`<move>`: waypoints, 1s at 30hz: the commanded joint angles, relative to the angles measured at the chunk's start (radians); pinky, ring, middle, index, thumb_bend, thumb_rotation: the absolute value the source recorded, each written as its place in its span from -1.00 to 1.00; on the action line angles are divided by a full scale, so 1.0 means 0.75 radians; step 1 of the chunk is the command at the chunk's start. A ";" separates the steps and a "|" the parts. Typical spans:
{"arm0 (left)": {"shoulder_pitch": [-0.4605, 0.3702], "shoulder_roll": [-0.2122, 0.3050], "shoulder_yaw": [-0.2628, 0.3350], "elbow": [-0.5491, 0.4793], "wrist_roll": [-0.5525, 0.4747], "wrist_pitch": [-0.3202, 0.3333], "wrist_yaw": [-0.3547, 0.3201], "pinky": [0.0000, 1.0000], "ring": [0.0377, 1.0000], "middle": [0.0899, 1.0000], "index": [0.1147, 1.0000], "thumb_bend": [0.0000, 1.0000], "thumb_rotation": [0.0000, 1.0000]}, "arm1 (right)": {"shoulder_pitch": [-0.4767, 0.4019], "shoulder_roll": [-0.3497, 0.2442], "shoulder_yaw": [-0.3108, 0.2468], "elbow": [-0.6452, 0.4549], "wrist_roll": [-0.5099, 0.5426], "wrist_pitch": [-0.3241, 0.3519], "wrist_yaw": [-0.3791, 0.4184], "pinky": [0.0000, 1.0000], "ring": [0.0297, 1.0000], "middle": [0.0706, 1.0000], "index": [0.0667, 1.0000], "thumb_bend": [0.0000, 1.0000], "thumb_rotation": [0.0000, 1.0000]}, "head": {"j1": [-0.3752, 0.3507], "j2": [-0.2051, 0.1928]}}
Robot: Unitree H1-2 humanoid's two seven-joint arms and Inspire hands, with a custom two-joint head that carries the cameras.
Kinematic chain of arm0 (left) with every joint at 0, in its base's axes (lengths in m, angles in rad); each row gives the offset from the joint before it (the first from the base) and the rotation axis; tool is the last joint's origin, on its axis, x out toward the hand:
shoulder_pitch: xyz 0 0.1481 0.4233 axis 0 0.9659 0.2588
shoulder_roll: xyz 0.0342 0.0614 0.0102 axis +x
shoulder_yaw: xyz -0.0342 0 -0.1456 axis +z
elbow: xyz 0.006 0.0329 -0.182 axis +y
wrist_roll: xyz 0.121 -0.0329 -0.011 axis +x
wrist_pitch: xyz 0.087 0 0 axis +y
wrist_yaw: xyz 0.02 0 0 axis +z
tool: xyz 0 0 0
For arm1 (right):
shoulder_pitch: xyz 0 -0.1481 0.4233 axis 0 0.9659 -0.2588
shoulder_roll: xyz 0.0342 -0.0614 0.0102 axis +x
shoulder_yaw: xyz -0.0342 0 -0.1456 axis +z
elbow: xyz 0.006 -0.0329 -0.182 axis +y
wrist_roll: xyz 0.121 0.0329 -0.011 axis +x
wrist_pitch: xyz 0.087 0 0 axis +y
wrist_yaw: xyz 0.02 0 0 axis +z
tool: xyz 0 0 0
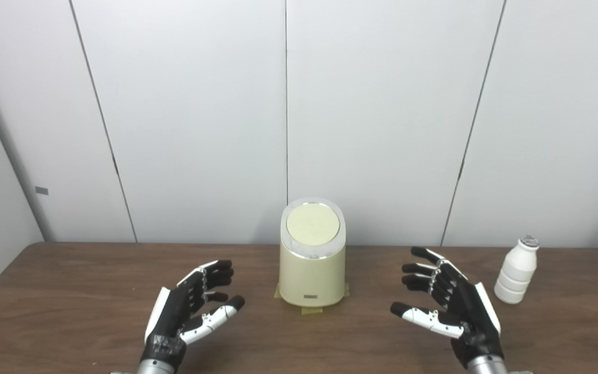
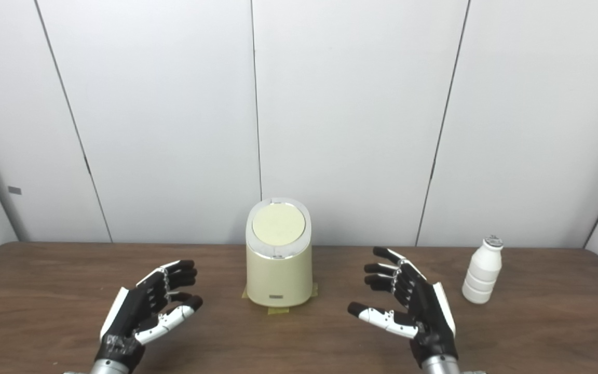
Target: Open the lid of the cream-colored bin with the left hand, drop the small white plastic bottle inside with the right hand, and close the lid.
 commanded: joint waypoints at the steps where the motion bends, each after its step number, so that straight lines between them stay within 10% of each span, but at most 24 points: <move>1: -0.057 0.014 0.003 -0.026 0.004 -0.043 0.007 0.31 0.52 0.49 0.52 0.39 -0.53 | -0.039 -0.005 -0.001 -0.048 0.005 -0.031 0.004 0.30 0.24 0.28 0.48 0.51 -0.86 | 0.001 0.002; 30: -0.122 -0.053 0.007 -0.049 0.040 0.006 0.095 0.49 0.67 0.72 0.80 0.52 -0.22 | -0.059 -0.014 -0.005 -0.001 -0.008 -0.059 0.005 0.29 0.24 0.27 0.47 0.50 -0.85 | 0.017 -0.037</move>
